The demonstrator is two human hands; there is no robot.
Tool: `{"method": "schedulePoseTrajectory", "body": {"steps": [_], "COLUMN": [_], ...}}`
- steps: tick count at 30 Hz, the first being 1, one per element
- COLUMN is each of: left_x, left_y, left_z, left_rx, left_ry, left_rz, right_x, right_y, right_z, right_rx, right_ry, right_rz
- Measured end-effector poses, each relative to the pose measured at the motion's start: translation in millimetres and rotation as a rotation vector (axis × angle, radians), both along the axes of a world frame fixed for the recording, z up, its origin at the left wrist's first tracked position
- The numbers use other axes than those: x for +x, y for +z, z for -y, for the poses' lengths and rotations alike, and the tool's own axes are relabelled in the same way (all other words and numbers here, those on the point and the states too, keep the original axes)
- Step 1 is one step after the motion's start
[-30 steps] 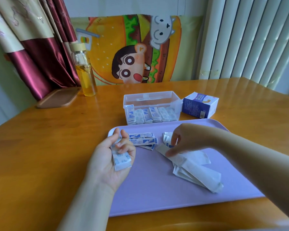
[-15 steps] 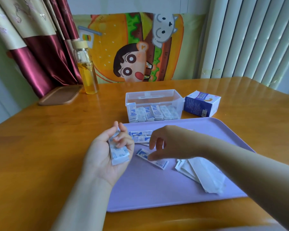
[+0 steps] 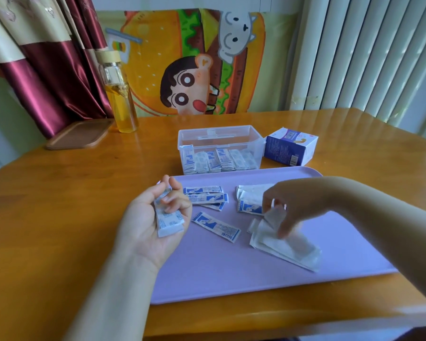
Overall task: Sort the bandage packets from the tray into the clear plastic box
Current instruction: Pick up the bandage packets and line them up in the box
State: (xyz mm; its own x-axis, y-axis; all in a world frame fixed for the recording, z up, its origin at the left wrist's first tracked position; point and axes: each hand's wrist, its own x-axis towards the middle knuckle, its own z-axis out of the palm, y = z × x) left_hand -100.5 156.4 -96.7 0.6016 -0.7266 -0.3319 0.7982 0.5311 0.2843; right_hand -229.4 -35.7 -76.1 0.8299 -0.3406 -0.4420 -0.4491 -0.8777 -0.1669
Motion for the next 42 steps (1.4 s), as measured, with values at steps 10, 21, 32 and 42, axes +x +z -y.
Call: {"method": "schedulePoseTrajectory", "body": {"steps": [10,21,32,42], "left_x": [-0.5,-27.7,-10.1,11.6], "left_y": [-2.1,-8.4,-20.1,-19.3], "left_z": [1.9,20.3,18.4,5.8], "left_rx": [0.031,0.264,0.509,0.564], "left_ry": [-0.072,-0.296,0.023,0.110], "left_rz": [0.040,0.384,0.694,0.603], "right_x": [-16.9,-3.5,2.4,7.7], "right_y": [24.3,-21.3,-34.7,-23.4], "right_z": [12.6,-38.4,-37.6,-40.2], "right_rx": [0.127,0.289,0.169,0.081], "right_ry": [-0.166,0.212,0.203,0.075], "right_rz": [0.535,1.127,1.108,1.385]}}
